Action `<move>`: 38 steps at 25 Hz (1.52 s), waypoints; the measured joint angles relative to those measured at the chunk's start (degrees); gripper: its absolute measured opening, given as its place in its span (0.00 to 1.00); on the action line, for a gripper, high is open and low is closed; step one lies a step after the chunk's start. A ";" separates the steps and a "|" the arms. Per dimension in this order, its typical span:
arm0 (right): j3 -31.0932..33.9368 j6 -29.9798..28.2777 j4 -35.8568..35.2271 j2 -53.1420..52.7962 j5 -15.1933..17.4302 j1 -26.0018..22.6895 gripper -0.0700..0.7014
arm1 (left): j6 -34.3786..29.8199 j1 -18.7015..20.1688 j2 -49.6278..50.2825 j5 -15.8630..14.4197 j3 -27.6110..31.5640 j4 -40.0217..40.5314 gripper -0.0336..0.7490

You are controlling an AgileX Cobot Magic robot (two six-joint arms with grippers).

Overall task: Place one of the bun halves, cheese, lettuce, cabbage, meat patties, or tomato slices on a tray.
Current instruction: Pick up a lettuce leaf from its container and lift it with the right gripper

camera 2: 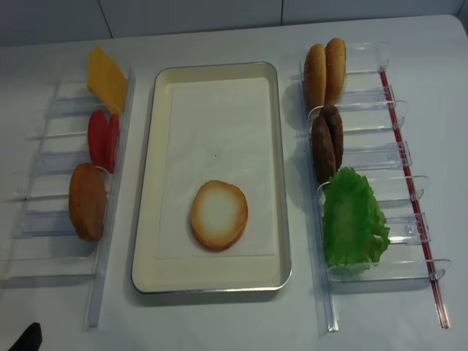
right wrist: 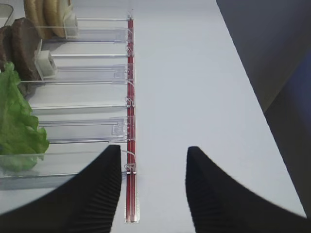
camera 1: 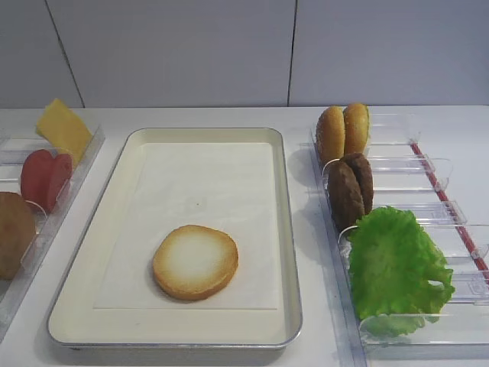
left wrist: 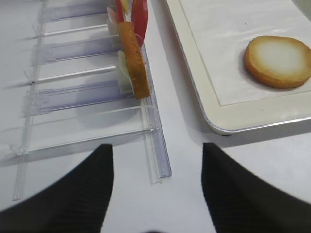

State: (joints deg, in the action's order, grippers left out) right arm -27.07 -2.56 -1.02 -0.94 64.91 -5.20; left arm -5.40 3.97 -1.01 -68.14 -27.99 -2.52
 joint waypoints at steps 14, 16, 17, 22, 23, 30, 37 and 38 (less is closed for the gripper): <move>-0.31 0.29 -6.20 7.31 0.86 0.00 0.55 | 0.00 0.00 0.00 0.00 0.00 0.00 0.54; -0.64 0.69 -8.90 10.79 0.86 0.00 0.55 | 0.00 0.00 0.00 0.09 0.00 0.00 0.54; -0.64 0.93 -10.54 12.71 0.86 0.00 0.55 | 0.00 0.00 0.00 0.09 0.00 0.00 0.54; -0.64 0.86 -17.27 21.96 0.86 0.00 0.56 | 0.00 0.00 0.00 0.09 0.00 0.00 0.54; -0.64 0.30 -18.53 23.92 0.86 0.00 0.56 | 0.00 0.00 0.00 0.09 0.00 0.00 0.54; -2.97 -3.06 -24.70 34.62 0.28 0.00 0.59 | 0.00 0.00 0.00 0.13 0.00 0.00 0.54; -7.93 -4.34 -30.19 44.51 -1.44 2.74 0.59 | 0.00 0.00 0.00 0.13 0.00 0.00 0.54; -8.18 -4.34 -30.71 46.18 -2.12 3.67 0.59 | 0.00 0.00 0.00 0.13 0.00 0.00 0.54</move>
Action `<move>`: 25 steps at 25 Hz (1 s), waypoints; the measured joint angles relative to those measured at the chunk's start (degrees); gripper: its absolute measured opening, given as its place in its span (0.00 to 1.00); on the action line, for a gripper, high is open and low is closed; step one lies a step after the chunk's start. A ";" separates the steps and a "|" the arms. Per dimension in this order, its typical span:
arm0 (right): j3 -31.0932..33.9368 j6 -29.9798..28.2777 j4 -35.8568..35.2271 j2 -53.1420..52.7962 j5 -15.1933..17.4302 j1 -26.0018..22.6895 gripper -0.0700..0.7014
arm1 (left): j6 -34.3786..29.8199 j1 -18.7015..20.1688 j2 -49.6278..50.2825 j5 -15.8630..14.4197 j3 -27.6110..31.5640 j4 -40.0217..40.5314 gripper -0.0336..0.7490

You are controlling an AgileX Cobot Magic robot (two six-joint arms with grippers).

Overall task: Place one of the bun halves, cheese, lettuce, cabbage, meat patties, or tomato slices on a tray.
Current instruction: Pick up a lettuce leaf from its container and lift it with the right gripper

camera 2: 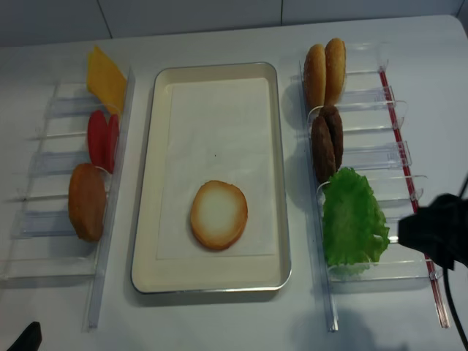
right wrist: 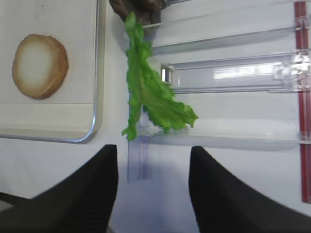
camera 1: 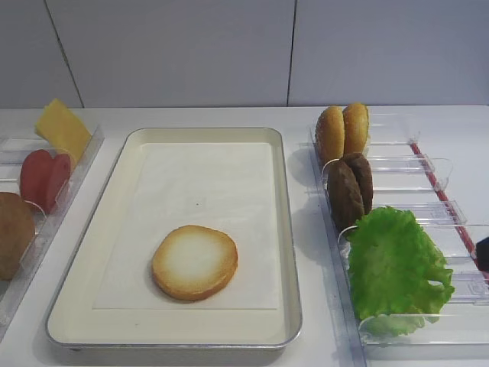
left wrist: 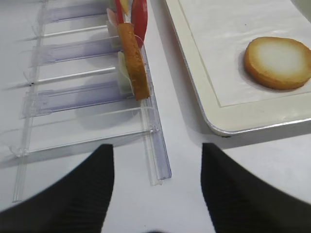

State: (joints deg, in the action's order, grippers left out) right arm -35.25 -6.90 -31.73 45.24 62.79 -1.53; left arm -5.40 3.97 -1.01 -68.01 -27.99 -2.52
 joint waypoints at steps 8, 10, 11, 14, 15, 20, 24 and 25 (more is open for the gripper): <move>-0.45 4.27 0.14 10.57 -8.70 12.77 0.59 | 0.00 0.00 0.00 0.00 0.00 0.00 0.54; -1.01 6.41 2.38 12.86 -10.24 15.16 0.59 | 0.00 0.00 0.00 0.00 0.00 0.00 0.54; -1.64 7.42 3.38 14.11 -10.78 15.83 0.59 | 0.00 0.00 0.00 0.00 0.00 0.00 0.54; -3.40 8.51 4.87 17.57 -11.82 16.68 0.59 | 0.00 0.00 0.00 0.00 0.00 0.00 0.54; -3.99 8.61 5.02 18.72 -11.97 16.77 0.59 | 0.00 0.00 0.00 0.00 0.00 0.00 0.54; -5.66 8.74 5.02 23.47 -12.53 16.77 0.58 | 0.00 0.00 0.00 0.00 0.00 0.00 0.54; -7.08 8.74 4.91 25.53 -12.73 16.77 0.50 | 0.00 0.00 0.00 0.00 0.00 0.00 0.54; -7.37 8.74 4.91 25.91 -12.73 16.77 0.48 | 0.00 0.00 0.00 0.00 0.00 0.00 0.54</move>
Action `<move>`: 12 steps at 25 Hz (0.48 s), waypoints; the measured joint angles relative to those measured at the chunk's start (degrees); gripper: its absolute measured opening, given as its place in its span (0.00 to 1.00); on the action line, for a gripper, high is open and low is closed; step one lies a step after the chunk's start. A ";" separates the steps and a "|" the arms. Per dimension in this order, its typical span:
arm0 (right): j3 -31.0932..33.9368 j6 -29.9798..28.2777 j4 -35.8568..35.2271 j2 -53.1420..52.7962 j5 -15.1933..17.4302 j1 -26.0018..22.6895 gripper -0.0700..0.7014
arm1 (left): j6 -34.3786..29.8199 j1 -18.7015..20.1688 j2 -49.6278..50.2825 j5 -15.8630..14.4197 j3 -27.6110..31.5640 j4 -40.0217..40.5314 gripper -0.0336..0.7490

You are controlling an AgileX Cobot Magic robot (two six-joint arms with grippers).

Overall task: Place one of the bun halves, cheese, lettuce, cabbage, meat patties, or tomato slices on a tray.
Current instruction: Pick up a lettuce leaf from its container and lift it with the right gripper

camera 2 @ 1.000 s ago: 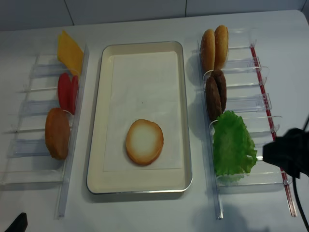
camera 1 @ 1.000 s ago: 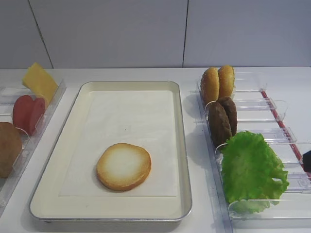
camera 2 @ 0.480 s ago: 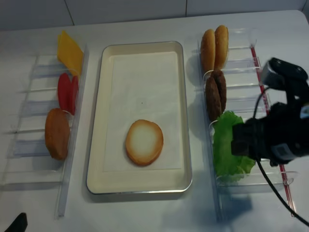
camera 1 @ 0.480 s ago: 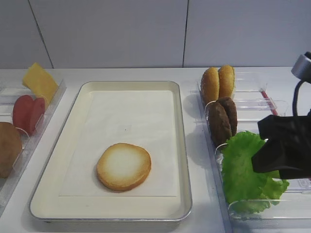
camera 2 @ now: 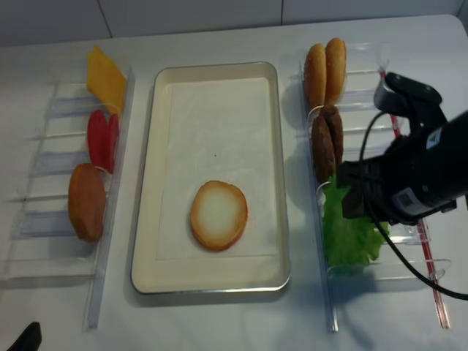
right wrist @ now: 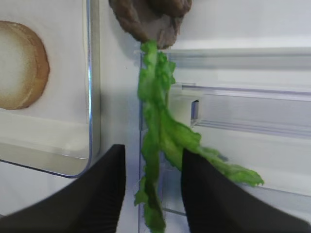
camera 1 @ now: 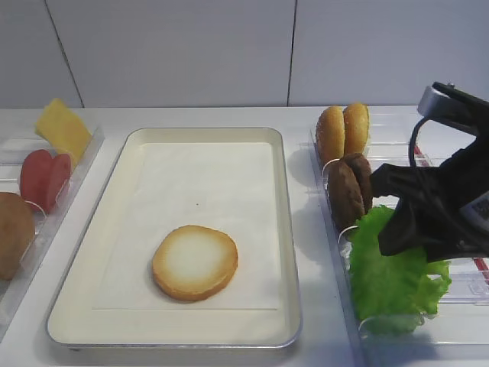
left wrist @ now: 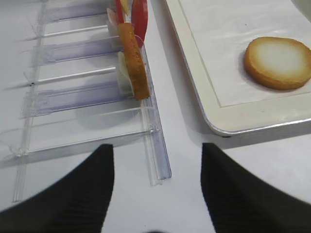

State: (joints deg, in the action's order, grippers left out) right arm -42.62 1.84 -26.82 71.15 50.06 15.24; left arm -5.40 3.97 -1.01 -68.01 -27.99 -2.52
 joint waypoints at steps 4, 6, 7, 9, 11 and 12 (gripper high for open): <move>-1.03 0.00 0.00 0.38 0.23 0.00 0.29 | 0.00 0.00 0.00 0.00 0.00 0.00 0.54; -1.83 0.00 0.13 0.38 0.53 0.00 0.20 | 0.00 0.00 0.00 0.00 0.00 0.00 0.54; -2.24 0.00 0.13 0.38 0.77 0.00 0.18 | 0.00 0.00 0.00 0.00 0.00 0.00 0.54; -3.01 0.00 0.13 0.38 1.14 0.00 0.17 | 0.00 0.00 0.00 0.00 0.00 0.00 0.54; -3.98 0.00 0.13 0.47 1.82 0.00 0.17 | 0.00 0.00 0.00 0.00 0.00 0.00 0.54; -4.74 0.00 0.22 0.47 2.53 0.00 0.17 | 0.02 0.00 0.00 0.00 0.00 0.00 0.54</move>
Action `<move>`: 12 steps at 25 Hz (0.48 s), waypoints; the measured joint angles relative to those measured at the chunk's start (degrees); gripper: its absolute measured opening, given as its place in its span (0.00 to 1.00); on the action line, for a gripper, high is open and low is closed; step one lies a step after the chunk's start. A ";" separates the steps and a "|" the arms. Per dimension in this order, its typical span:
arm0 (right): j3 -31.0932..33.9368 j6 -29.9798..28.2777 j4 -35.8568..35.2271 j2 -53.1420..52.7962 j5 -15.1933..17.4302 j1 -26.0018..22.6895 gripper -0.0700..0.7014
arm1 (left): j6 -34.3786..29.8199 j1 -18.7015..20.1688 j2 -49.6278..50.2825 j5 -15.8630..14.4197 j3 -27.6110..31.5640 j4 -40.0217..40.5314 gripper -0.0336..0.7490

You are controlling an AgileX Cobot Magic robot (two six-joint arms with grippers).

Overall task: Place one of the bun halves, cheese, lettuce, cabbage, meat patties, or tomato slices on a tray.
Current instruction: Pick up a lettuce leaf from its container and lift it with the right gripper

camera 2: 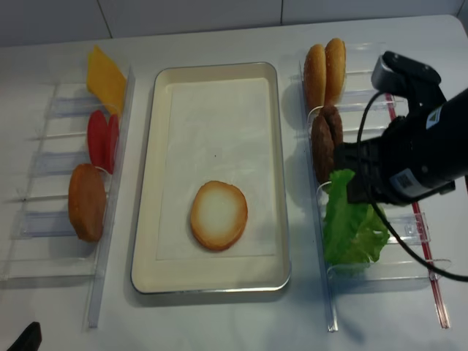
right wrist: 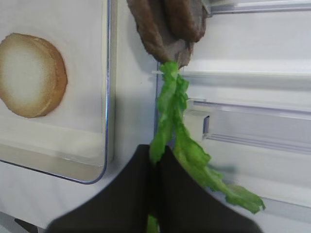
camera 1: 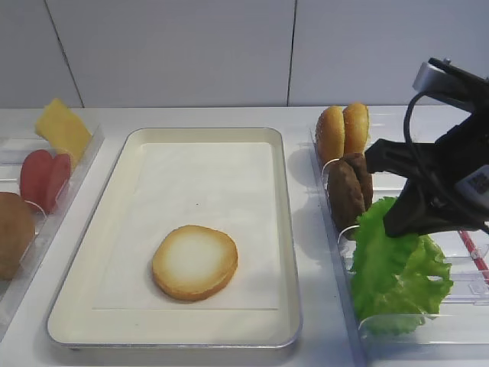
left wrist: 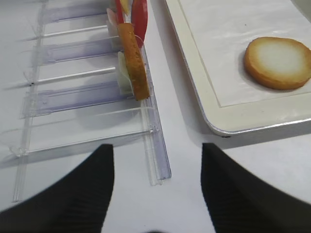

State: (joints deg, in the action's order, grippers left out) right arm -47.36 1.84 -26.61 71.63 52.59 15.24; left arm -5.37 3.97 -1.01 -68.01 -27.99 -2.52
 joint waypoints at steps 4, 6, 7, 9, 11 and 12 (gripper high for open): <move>-4.23 0.45 -0.10 0.00 2.43 1.18 0.17 | 0.00 0.00 0.00 0.00 0.00 0.00 0.54; -6.53 1.61 0.12 0.00 2.82 3.46 0.17 | 0.00 0.00 0.00 0.00 0.00 0.00 0.54; -7.74 2.70 0.41 0.00 2.82 5.06 0.17 | 0.00 0.00 0.00 0.00 0.00 0.00 0.54; -9.88 4.94 1.40 0.41 3.11 8.53 0.17 | 0.00 0.00 0.00 0.00 0.00 0.00 0.54; -12.11 6.47 1.91 1.70 3.11 11.72 0.17 | 0.00 0.00 0.00 0.00 0.00 0.00 0.54; -13.10 6.85 2.00 2.46 2.90 13.56 0.17 | 0.11 0.00 0.00 0.00 0.00 0.00 0.54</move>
State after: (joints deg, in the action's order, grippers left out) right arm -60.46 8.69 -24.60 74.08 55.49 28.79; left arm -5.27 3.97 -1.01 -68.01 -27.99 -2.52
